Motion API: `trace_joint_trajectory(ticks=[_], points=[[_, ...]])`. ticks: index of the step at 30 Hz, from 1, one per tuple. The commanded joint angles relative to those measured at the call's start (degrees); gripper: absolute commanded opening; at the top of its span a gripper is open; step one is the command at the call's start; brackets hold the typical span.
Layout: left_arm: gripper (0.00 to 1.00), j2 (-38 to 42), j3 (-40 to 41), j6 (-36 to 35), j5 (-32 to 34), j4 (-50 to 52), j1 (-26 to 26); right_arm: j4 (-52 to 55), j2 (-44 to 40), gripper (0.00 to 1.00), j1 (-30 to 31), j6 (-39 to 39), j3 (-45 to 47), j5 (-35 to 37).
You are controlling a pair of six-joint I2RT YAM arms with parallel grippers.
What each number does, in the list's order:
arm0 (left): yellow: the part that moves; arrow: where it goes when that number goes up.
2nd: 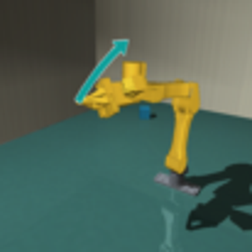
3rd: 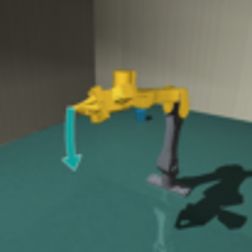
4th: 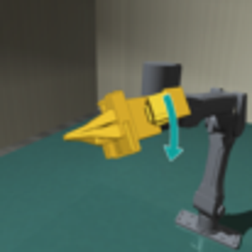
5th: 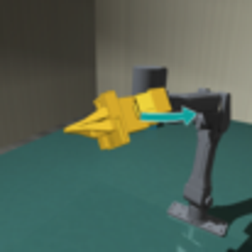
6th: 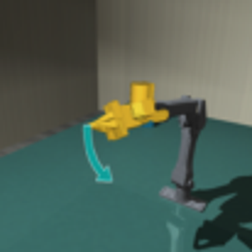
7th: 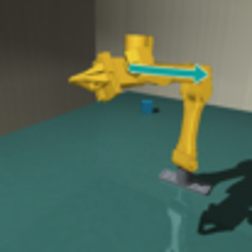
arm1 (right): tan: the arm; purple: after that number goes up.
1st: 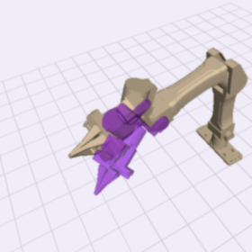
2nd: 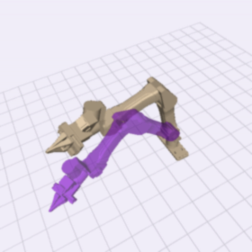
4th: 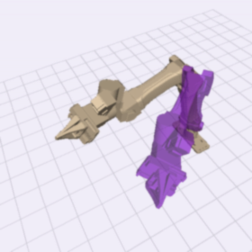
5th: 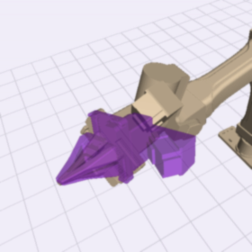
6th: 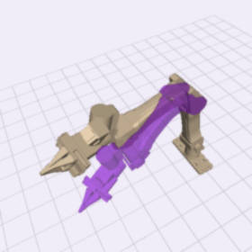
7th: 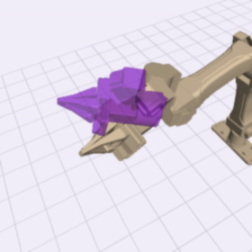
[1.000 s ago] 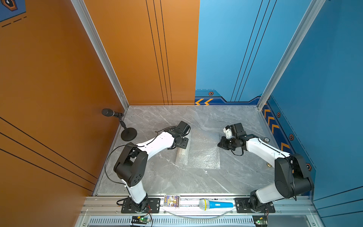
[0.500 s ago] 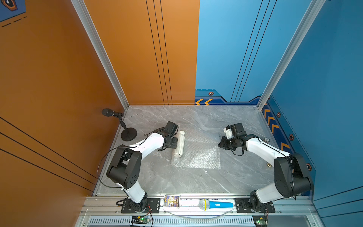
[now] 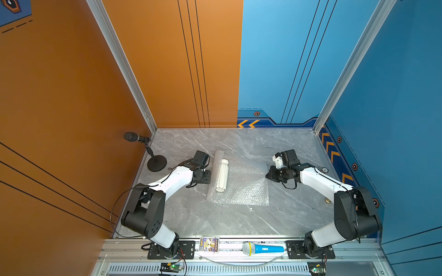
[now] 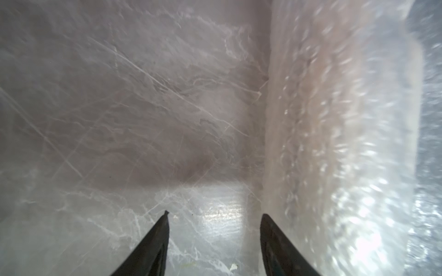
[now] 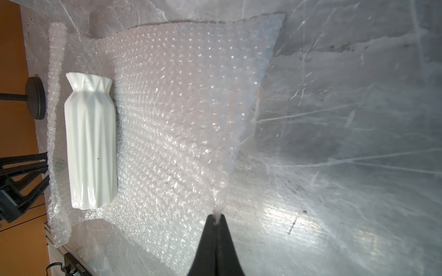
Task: Unwrap the vase from the bubble wrap
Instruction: Unwrap the bubble wrap at the center of the board.
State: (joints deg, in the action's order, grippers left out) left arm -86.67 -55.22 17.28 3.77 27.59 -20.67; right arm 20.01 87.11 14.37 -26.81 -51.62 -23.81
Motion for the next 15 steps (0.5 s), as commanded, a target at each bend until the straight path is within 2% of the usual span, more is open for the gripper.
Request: trace_joint_trajectory(ticks=[1, 5, 9, 12, 15], points=[[0.61, 4.75, 0.71, 0.98, -1.65, 0.37, 0.35, 0.65, 1.01, 0.0, -0.58, 0.52, 0.11, 0.88], [0.62, 8.88, 0.51, 0.86, -3.99, 0.14, 0.04, 0.64, 1.22, 0.0, -0.57, 0.37, 0.02, 0.96], [0.61, 11.24, 0.52, -0.82, -9.52, -1.4, -1.18, 0.3, 1.39, 0.0, -0.58, 0.18, 0.09, 0.96], [0.67, 11.45, 0.49, -0.62, -13.79, -2.67, -1.95, 0.16, 1.48, 0.0, -0.58, 0.18, 0.18, 0.96], [0.73, 9.81, -0.07, -1.38, -13.04, -2.77, -3.56, 0.25, 1.57, 0.0, -0.61, 0.17, 0.11, 0.87]])
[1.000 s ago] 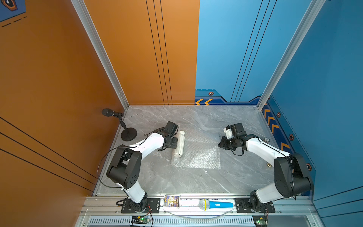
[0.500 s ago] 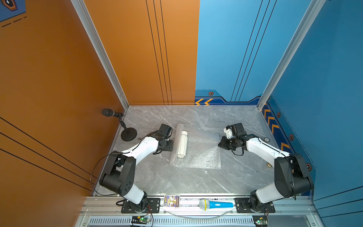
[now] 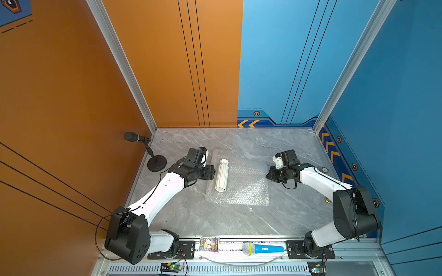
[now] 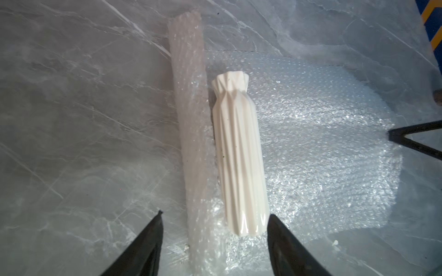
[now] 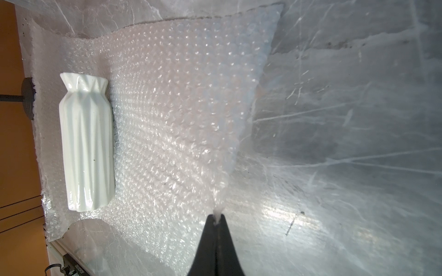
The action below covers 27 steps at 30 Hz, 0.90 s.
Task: Unwrap the vase from the bubble wrap
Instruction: Unwrap the bubble wrap at the center of the board, then pick up the vase from the bubble wrap.
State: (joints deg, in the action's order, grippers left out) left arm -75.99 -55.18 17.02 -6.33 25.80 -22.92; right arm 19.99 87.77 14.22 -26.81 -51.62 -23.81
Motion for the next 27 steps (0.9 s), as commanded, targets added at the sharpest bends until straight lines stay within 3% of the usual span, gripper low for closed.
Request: trace_joint_trajectory(ticks=[1, 4, 11, 15, 18, 27], points=[[0.74, -1.59, -0.44, -1.29, -2.74, -1.05, -1.87, 0.28, 0.88, 0.0, -0.46, 0.18, 0.05, 0.83], [0.9, -4.99, -2.76, -0.19, -0.03, 1.22, -3.6, 0.47, 0.94, 0.0, -0.42, 0.18, -0.06, 0.88], [0.7, -13.72, -9.68, 2.59, -1.18, 4.93, -6.01, 0.6, 0.92, 0.0, -0.34, 0.18, -0.28, 0.64], [0.68, -19.72, -13.93, 3.27, -2.29, 6.92, -6.19, 0.93, 0.99, 0.0, -0.4, 0.35, -0.5, 0.87], [0.67, -23.11, -16.65, 3.84, 1.04, 8.87, -6.87, 1.43, 1.26, 0.0, -0.39, 0.62, -0.94, 0.83], [0.68, -27.82, -19.28, 5.13, 4.88, 9.71, -7.15, 1.81, 1.78, 0.04, -0.46, 1.11, -1.8, 0.88]])
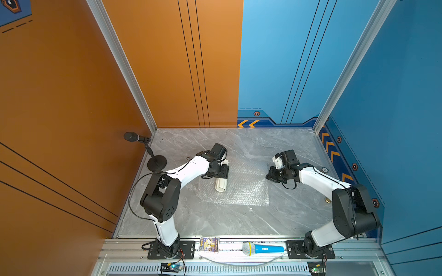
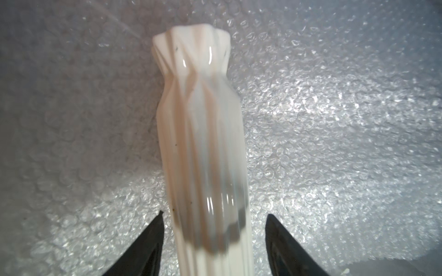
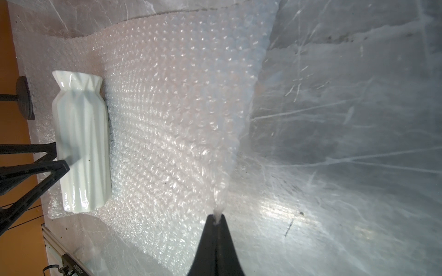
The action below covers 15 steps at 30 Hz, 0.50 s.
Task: Unwrap the vase from the bubble wrap
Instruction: Pick up the vase from the bubble wrap.
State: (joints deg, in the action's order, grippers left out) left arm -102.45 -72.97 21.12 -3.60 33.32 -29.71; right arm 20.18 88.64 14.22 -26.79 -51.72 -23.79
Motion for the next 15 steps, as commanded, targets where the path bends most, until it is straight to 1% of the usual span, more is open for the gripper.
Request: trace_joint_trajectory(ticks=[1, 4, 10, 12, 15], points=[[0.68, -1.77, -1.64, 1.02, 2.35, 2.19, -0.34, 1.66, 1.07, 0.04, -0.46, 1.12, -1.87, 0.79], [0.66, -2.9, -1.57, 1.0, 1.97, 1.43, -0.33, 1.52, 1.48, 0.04, -0.42, 1.12, -2.02, 0.68], [0.65, -3.69, -1.68, 1.2, 1.93, -0.4, -0.32, 1.26, 1.84, 0.1, -0.42, 1.09, -1.98, 0.68], [0.62, -4.14, -1.85, 1.11, 1.35, -0.88, -0.34, 1.17, 1.88, 0.12, -0.43, 1.07, -1.89, 0.75], [0.6, -5.08, -1.67, 1.13, 0.39, -1.74, -0.43, 1.26, 1.84, 0.19, -0.43, 1.12, -1.91, 0.76]])
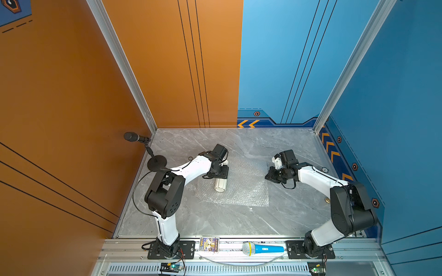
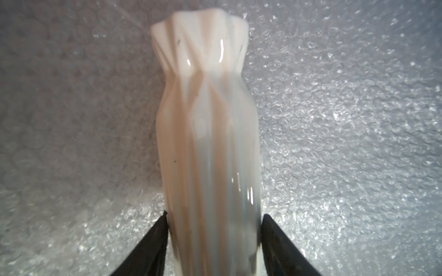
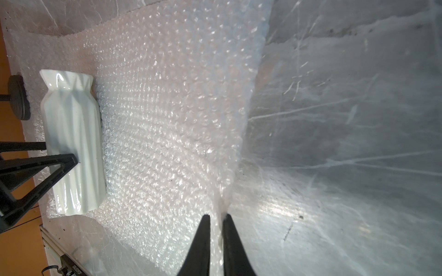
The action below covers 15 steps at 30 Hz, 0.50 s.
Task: Unwrap the vase from the bubble wrap
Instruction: Pick up the vase from the bubble wrap.
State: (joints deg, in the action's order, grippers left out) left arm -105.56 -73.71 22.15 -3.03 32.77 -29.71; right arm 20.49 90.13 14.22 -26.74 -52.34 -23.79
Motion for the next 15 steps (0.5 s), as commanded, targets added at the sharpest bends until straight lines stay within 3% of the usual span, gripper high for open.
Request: trace_joint_trajectory(ticks=[1, 5, 6, 7, 15], points=[[0.6, -2.33, -0.92, 0.16, -0.31, -1.42, -0.42, 1.04, 0.27, 0.22, -0.42, 1.15, -1.34, 0.84], [0.61, -3.37, -0.82, 0.15, -0.18, -1.75, -0.51, 1.3, -0.37, 0.33, -0.59, 1.33, -1.33, 1.29], [0.69, -3.55, -0.86, -0.02, -0.34, -1.78, -0.56, 1.4, -0.54, 0.34, -0.61, 1.34, -1.28, 1.38], [1.0, -3.76, -0.93, -0.17, -0.53, -1.76, -0.5, 1.42, -0.65, 0.36, -0.65, 1.4, -1.28, 1.41], [1.0, -3.34, 0.66, -0.07, -2.06, -3.95, -0.08, 1.39, -1.18, 0.37, -0.71, 1.26, -1.1, 1.91]])
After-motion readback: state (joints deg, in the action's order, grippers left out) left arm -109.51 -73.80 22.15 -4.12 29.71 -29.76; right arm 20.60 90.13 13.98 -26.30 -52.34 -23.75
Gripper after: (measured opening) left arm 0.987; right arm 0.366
